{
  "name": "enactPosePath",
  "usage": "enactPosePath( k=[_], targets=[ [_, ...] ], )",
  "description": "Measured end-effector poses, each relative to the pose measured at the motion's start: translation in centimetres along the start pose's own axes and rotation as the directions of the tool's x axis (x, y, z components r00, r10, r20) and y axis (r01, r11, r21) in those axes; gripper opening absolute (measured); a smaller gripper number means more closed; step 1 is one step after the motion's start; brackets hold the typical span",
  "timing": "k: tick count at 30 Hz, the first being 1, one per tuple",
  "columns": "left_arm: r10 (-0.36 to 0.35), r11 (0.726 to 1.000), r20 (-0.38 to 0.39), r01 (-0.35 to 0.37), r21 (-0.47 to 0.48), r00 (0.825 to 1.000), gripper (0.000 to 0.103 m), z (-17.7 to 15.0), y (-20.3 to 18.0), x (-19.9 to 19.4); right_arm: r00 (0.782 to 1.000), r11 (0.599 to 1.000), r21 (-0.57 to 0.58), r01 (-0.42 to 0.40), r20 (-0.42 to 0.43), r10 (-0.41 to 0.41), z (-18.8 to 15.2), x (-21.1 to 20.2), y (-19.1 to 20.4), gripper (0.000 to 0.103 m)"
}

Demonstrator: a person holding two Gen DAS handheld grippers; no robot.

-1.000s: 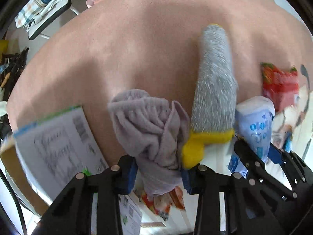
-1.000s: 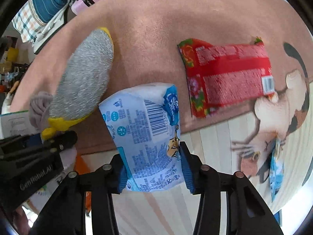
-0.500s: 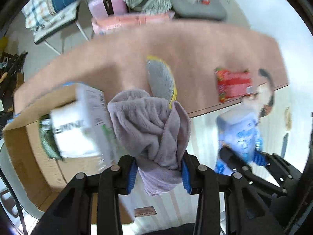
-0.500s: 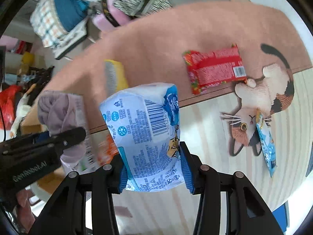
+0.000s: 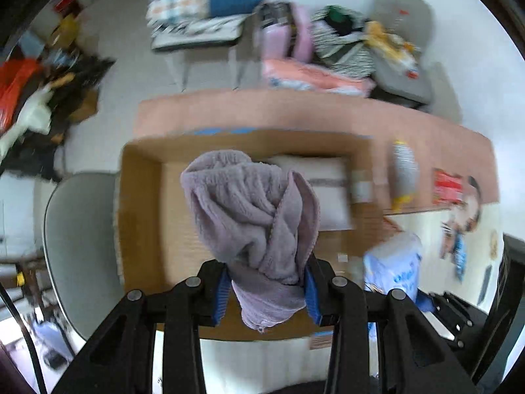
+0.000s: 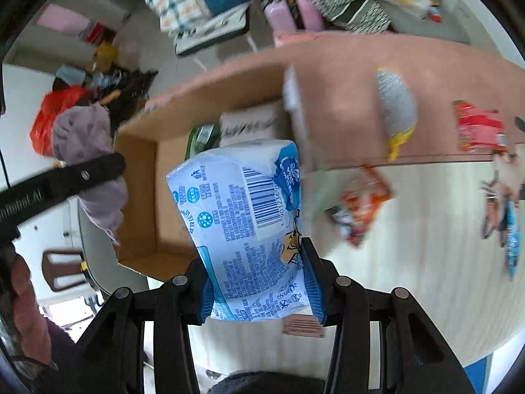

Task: Organize soft objects
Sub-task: 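Carry the cloth and packet into the box and release both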

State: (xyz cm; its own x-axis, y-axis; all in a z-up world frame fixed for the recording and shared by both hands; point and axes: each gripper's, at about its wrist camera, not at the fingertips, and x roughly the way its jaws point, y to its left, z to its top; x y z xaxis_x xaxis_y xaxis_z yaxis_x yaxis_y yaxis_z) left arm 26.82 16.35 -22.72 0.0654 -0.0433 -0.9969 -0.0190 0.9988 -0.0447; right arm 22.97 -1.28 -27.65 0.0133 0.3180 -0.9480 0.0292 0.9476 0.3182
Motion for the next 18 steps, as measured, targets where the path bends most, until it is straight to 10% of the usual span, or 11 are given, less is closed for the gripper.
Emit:
enactPosePath(
  k=[18],
  targets=[
    [-0.002,0.993,-0.195,-0.02,-0.113,0.981,0.037,5.4,8.0,14.4,0.975,0.985,0.018,0.169,-0.146,-0.165,0.4,13.2,3.1,0.049]
  ],
)
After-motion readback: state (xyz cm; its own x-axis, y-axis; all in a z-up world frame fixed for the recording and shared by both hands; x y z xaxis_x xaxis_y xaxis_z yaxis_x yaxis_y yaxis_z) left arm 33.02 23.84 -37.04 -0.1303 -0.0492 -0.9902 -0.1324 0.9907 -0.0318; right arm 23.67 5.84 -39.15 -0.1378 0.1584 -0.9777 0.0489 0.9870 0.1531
